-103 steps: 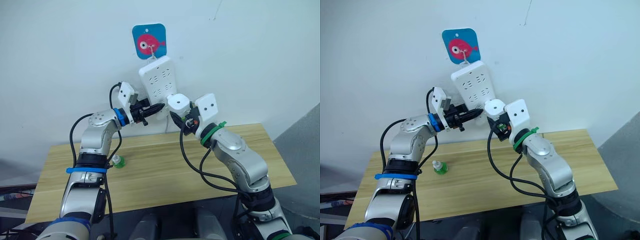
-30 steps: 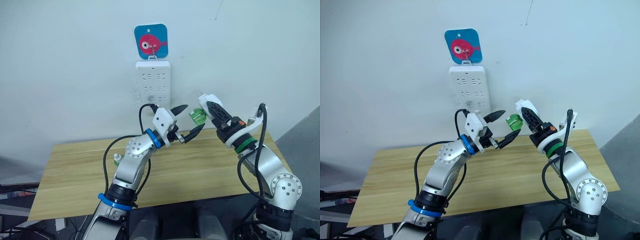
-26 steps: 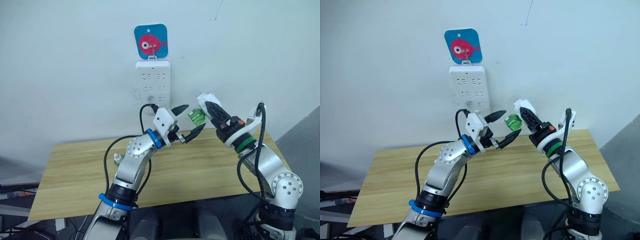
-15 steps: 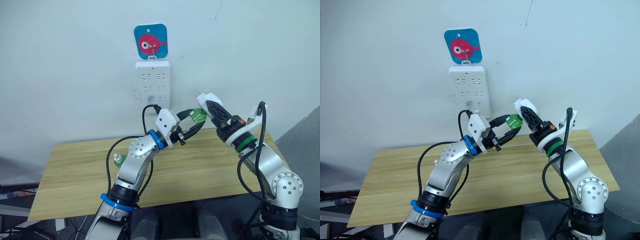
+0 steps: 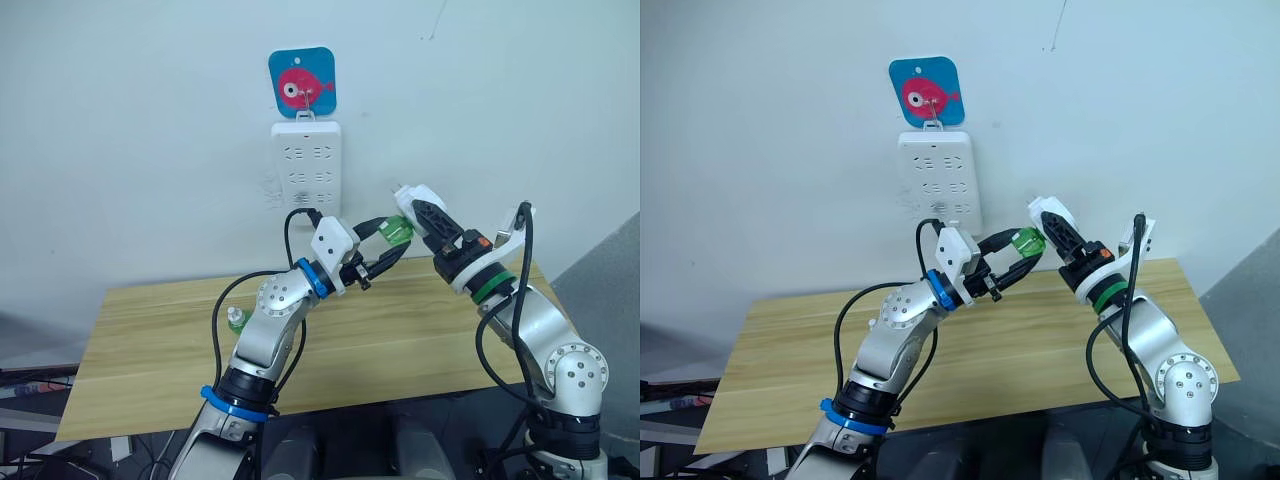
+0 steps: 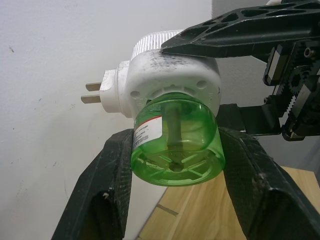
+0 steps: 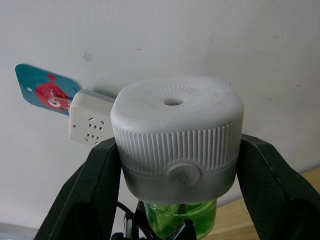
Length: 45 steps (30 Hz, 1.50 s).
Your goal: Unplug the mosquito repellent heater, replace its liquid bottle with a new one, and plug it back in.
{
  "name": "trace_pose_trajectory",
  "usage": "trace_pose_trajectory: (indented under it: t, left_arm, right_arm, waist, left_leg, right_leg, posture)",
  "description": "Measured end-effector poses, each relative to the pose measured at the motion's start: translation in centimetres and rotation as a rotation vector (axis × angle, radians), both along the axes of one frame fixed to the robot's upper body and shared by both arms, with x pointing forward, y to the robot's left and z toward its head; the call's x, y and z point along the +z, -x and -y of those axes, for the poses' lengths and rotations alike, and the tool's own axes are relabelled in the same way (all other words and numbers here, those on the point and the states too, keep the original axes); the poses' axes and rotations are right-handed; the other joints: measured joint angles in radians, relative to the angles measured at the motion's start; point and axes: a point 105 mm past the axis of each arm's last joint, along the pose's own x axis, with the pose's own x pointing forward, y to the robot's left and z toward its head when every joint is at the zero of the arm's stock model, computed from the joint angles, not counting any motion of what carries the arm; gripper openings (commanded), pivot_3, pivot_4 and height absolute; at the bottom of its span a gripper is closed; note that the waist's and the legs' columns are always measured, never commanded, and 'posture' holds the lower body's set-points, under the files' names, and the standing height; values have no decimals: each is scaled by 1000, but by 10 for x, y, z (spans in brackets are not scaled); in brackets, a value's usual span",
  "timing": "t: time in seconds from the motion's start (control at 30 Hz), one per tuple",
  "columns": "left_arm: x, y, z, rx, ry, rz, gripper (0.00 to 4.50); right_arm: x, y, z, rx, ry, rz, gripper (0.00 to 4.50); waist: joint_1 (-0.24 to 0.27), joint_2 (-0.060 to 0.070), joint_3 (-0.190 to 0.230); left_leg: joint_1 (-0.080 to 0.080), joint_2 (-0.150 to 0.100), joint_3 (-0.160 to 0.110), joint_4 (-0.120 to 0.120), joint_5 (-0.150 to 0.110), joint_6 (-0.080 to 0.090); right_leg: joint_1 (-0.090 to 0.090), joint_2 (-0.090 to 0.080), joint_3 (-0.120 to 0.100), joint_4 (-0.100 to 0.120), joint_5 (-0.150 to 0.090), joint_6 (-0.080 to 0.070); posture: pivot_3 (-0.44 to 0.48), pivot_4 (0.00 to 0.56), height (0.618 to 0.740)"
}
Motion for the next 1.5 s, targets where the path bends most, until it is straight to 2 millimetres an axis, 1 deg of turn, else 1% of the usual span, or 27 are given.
trace_pose_trajectory:
  t: [0.07, 0.1, 0.3, 0.43, 0.53, 0.67, 0.73, 0.83, 1.07, 1.27, 1.5]
  left_arm:
    - [0, -1, -1, 10, 1, -3, 2248]
    - [-1, -2, -2, 11, 0, -4, 2248]
    - [0, -2, -3, 4, -14, 1, 2248]
    - [-4, 0, -11, -84, -83, 6, 2248]
    - [-8, 7, -21, -192, -150, 8, 2248]
    - [-7, 12, -25, -317, -222, 40, 2248]
    - [-9, 18, -24, -383, -258, 62, 2248]
    - [-13, 22, -23, -431, -280, 88, 2248]
    - [-21, 27, -21, -463, -338, 164, 2248]
    - [-23, 26, -20, -437, -358, 187, 2248]
    - [-23, 27, -21, -435, -365, 204, 2248]
  right_arm:
    - [1, 2, -3, 20, -11, 3, 4307]
    - [1, 3, -4, 29, -8, 7, 4469]
    - [1, 5, -5, 48, 11, 13, 4469]
    - [-2, 9, -1, 116, 39, -20, 4469]
    - [-7, 20, 5, 273, 152, -28, 4469]
    - [-13, 31, 11, 460, 218, -19, 4469]
    - [-13, 32, 17, 549, 244, -34, 4469]
    - [-12, 32, 24, 625, 261, -57, 4469]
    - [-17, 35, 33, 748, 273, -152, 4469]
    - [-19, 35, 37, 780, 301, -202, 4469]
    - [-20, 34, 34, 804, 312, -219, 4469]
  waist:
    - [0, 0, 0]
    - [0, 0, 0]
    - [1, -1, 2]
    - [-1, 0, 4]
    - [-1, 1, 9]
    - [0, 0, 11]
    - [0, 0, 12]
    - [1, -1, 13]
    - [6, -2, 18]
    - [12, -4, 22]
    - [21, -6, 24]
  left_leg:
    - [0, 0, 0, 0, 0, 0]
    - [0, 0, 0, 0, 0, 0]
    - [0, 0, 0, 0, 0, 0]
    - [0, 0, 0, 0, 0, 0]
    - [-1, 1, 0, 0, 0, 1]
    - [-1, 2, 1, 0, 0, 2]
    - [-1, 2, 3, 0, 0, 3]
    - [-1, 5, 4, 0, -1, 3]
    - [-3, 6, 5, 1, -1, 3]
    - [-3, 7, 4, 1, -1, 3]
    - [-4, 7, 4, 1, -1, 3]
  right_leg:
    - [0, 0, 0, 0, 0, 0]
    - [0, 0, 0, 0, 0, 0]
    - [0, 0, 0, 0, 0, 0]
    - [0, 0, 0, -1, 0, 0]
    - [1, 0, -1, -2, 0, 0]
    - [2, 0, -2, -2, 0, 0]
    - [2, 0, -1, -3, 0, 0]
    - [2, 0, -2, -3, 0, 0]
    - [1, -1, -2, -4, 1, -1]
    - [0, -1, -3, -4, 1, -1]
    - [0, -1, -3, -4, 1, -1]
  posture:
    - [-4, 195, 740]
    - [-4, 195, 740]
    - [-17, 201, 740]
    - [-18, 203, 740]
    - [-15, 204, 740]
    - [-9, 205, 740]
    - [-6, 205, 740]
    - [5, 207, 740]
    - [23, 206, 740]
    - [33, 206, 740]
    - [37, 205, 740]
